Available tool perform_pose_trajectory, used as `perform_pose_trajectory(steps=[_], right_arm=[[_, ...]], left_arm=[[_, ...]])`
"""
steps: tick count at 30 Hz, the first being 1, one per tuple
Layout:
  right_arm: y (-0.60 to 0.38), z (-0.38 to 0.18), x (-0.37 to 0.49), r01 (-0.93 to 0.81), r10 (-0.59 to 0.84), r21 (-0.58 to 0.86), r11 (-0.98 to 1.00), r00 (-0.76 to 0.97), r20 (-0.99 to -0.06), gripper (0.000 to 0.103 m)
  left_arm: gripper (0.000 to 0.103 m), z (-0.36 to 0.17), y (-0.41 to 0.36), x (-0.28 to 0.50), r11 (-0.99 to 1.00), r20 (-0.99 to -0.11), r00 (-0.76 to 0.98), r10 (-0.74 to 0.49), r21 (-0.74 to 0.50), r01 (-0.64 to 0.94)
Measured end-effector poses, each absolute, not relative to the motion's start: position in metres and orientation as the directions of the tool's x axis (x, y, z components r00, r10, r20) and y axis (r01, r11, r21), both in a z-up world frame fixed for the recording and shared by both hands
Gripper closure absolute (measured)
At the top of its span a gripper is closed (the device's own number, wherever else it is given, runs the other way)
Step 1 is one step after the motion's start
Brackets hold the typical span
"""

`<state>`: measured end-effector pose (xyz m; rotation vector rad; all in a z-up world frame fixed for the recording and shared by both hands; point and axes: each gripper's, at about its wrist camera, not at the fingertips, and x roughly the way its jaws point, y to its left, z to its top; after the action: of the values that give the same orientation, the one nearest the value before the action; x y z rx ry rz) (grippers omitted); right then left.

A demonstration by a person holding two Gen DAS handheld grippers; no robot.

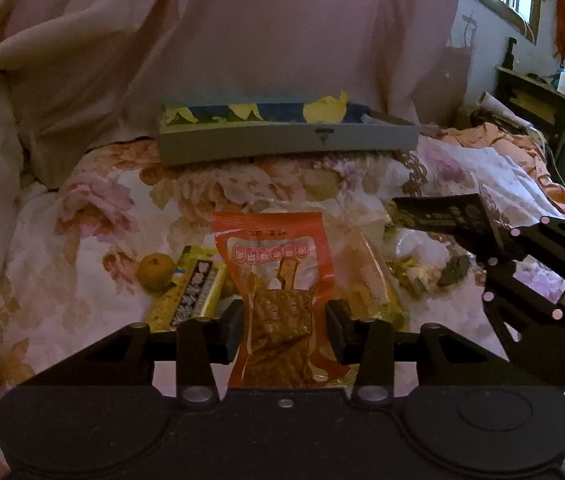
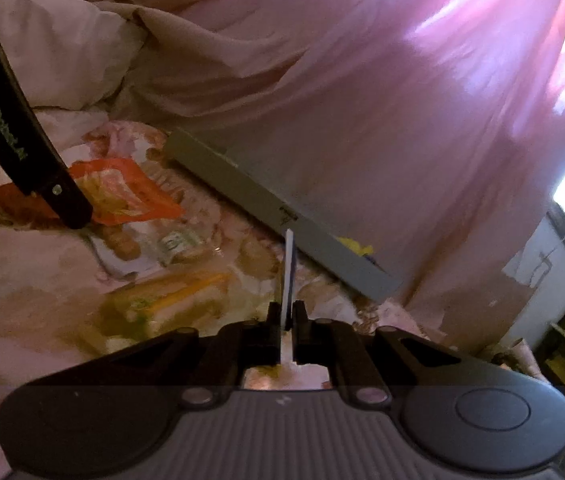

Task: Organize snacks
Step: 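Carry the orange packet and black stick pack into the colourful box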

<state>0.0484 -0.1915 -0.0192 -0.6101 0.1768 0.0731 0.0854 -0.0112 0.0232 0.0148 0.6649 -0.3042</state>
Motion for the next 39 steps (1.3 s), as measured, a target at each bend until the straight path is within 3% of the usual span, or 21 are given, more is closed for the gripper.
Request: perform_pose_trajectory(steps=[26,39], right_arm=[[-0.181,-0.015,0.034,-0.068,0.059,-0.642,0.763,0.998,-0.036,0.098],[-0.175,0.015,0.081,0.024,0.105,-0.719,0.695,0.985,0.134,0.098]], left_arm=[[0.058,0.029,-0.008,0.084,0.959,-0.575,0.773,-0.269,-0.089,0.267],[0.058,0.074,-0.006,0.135,0.97,-0.466,0.851,-0.241,-0.1,0.22]])
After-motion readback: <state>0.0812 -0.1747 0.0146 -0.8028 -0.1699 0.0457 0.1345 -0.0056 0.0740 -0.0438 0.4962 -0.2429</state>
